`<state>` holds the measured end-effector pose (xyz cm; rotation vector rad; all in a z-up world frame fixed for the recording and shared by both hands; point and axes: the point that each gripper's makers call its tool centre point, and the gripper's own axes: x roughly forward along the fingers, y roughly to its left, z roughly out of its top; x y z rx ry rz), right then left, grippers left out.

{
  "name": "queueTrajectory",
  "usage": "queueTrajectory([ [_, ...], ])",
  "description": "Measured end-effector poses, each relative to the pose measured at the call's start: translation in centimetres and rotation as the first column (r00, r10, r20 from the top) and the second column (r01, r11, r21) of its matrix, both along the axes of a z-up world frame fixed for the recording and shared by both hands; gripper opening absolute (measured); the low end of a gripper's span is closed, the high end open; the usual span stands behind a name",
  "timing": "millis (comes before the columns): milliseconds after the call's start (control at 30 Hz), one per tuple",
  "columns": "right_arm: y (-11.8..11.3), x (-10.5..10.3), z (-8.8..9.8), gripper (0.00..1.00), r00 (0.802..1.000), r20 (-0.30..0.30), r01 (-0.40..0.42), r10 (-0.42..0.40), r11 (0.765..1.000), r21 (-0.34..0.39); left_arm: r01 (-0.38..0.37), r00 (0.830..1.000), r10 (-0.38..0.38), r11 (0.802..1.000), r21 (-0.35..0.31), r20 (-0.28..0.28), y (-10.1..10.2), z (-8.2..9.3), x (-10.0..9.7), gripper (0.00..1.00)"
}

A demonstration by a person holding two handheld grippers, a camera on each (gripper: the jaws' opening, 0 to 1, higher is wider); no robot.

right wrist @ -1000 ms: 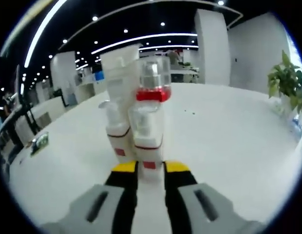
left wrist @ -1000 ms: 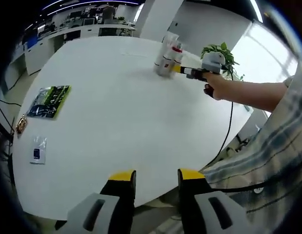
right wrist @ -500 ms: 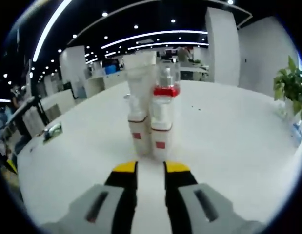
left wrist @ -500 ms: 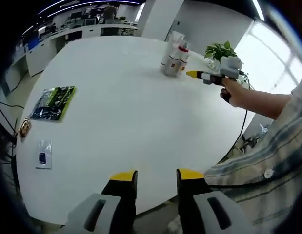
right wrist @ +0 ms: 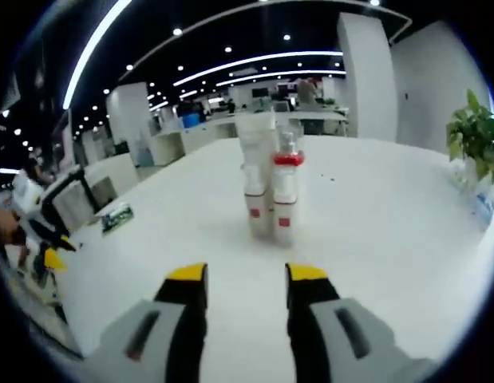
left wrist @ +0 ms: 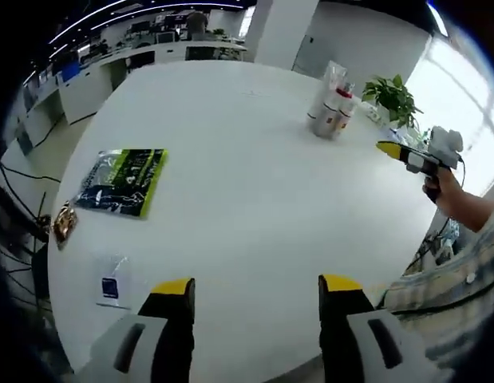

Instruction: Arrange the skincare products in the storage area until every visible bottle or jar stands upright without overlapping.

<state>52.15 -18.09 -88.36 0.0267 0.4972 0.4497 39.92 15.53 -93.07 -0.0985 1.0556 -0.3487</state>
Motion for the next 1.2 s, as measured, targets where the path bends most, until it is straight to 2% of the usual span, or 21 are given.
queueTrajectory([
  [67,0.0,-0.9,0.0,0.38,1.0,-0.023,-0.002,0.002,1.0,0.003,-0.012,1.0,0.012,1.0,0.02,0.006,1.8,0.1,1.4,0.7],
  [167,-0.2,-1.8,0.2,0.37,1.0,-0.02,-0.002,0.002,1.0,-0.011,-0.001,1.0,0.0,0.998,0.055,0.014,3.8,0.1,3.1,0.76],
  [367,-0.6,-3.1,0.8,0.37,0.999,-0.028,0.03,-0.031,0.999,-0.02,0.019,1.0,-0.017,0.991,0.133,-0.012,8.0,-0.4,6.8,0.91],
  [433,-0.8,-3.6,0.7,0.37,0.999,-0.032,0.032,-0.034,0.998,-0.061,0.016,1.0,-0.014,0.985,0.169,-0.017,9.3,-0.6,8.0,0.98],
  [467,-1.0,-3.9,0.6,0.37,0.999,-0.037,0.03,-0.033,0.996,-0.086,0.031,1.0,-0.031,0.977,0.209,-0.005,10.2,-0.6,8.7,0.99],
  [567,-1.1,-4.4,1.1,0.37,0.998,-0.034,0.053,-0.055,0.996,-0.068,0.035,0.999,-0.036,0.981,0.193,0.002,10.4,-1.0,10.0,1.0],
  [700,-1.6,-5.3,1.0,0.36,0.996,-0.045,0.074,-0.078,0.994,-0.085,0.044,0.999,-0.045,0.981,0.191,0.003,10.8,-1.3,11.6,1.0],
  [833,-1.7,-6.2,0.5,0.35,0.994,-0.068,0.079,-0.087,0.991,-0.112,0.059,0.998,-0.054,0.981,0.187,-0.033,11.3,-1.9,12.5,1.0],
  [867,-1.7,-6.4,0.6,0.35,0.993,-0.07,0.081,-0.089,0.991,-0.11,0.04,0.998,-0.031,0.978,0.202,-0.048,11.9,-2.0,12.9,1.0],
  [967,-1.8,-6.8,0.7,0.34,0.991,-0.078,0.098,-0.107,0.989,-0.112,0.062,0.996,-0.046,0.969,0.24,-0.072,12.8,-2.6,14.0,1.0],
  [1200,-2.4,-7.2,0.9,0.34,0.987,-0.086,0.126,-0.137,0.984,-0.125,0.084,0.99,-0.057,0.971,0.225,-0.126,12.5,-3.8,15.5,1.0],
])
